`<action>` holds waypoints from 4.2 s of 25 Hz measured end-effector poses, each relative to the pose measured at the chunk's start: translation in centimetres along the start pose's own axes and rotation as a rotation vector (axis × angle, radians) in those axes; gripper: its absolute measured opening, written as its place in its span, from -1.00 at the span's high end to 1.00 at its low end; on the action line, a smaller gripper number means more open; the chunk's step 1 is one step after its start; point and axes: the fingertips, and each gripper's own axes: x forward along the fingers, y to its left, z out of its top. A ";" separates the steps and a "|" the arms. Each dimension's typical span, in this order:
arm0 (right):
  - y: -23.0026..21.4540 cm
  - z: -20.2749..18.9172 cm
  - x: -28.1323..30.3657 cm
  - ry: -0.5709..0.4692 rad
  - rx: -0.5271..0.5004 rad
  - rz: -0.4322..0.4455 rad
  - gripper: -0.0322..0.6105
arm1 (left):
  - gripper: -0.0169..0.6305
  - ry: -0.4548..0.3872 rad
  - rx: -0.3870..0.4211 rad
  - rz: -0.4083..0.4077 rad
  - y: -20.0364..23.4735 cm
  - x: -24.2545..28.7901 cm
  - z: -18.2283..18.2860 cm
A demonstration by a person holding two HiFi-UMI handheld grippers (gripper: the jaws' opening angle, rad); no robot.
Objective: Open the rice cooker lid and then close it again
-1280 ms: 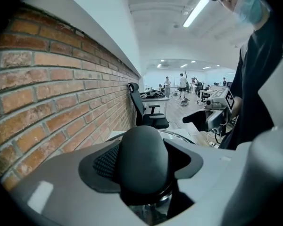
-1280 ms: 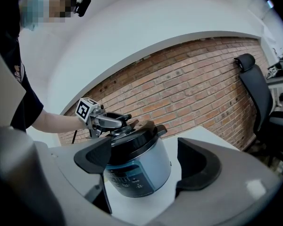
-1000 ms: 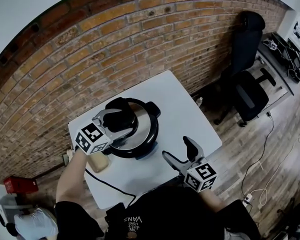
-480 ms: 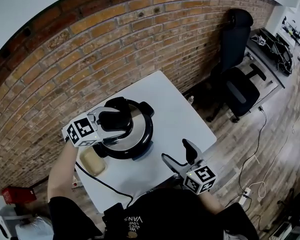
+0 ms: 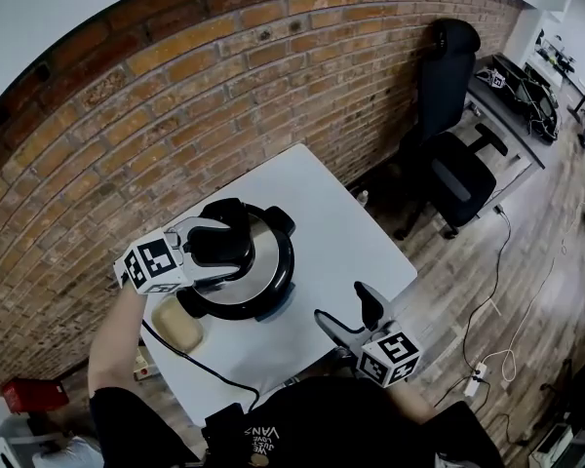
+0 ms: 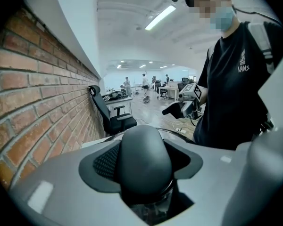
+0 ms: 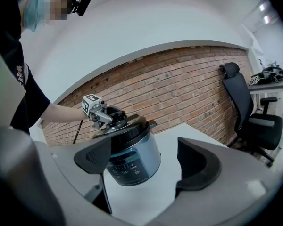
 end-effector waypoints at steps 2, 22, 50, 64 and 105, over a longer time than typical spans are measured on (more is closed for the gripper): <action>0.0 0.1 0.0 0.002 -0.003 0.000 -0.44 | 0.08 -0.010 -0.007 0.002 0.1 0.0 0.2; 0.3 0.9 -0.3 -0.015 -0.010 0.035 -0.44 | 0.09 0.067 0.108 -0.005 -0.5 0.1 1.7; 0.4 0.6 -2.0 -0.035 -0.009 0.005 -0.44 | 0.09 0.086 0.156 0.003 -0.9 0.0 2.6; 1.0 0.4 -1.1 -0.034 -0.008 -0.018 -0.44 | 0.09 0.006 0.080 0.015 -0.4 -0.2 2.0; 7.7 3.4 -3.5 -0.173 -0.048 0.082 -0.43 | 0.09 -0.514 -0.027 0.555 -8.1 -21.6 10.0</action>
